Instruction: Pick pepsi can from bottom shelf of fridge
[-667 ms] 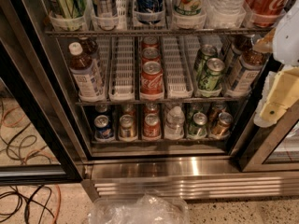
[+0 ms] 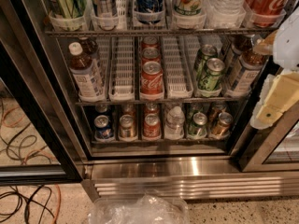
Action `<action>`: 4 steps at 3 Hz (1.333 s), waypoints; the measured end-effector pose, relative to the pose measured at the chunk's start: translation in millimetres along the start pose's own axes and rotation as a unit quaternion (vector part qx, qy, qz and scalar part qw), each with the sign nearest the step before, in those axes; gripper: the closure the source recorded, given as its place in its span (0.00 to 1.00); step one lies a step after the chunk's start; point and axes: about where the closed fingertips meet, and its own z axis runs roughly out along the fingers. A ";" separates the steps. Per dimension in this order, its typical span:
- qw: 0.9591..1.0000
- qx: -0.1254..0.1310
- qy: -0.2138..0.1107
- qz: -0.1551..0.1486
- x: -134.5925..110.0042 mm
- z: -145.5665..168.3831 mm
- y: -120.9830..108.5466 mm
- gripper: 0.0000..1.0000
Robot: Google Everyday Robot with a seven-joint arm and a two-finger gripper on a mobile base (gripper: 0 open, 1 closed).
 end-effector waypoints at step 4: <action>0.972 0.033 -0.224 0.058 -91.7 78.2 40.6 0.00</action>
Offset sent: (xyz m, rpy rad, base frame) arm 0.0227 0.1238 -0.0603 0.4738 -0.3000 0.0903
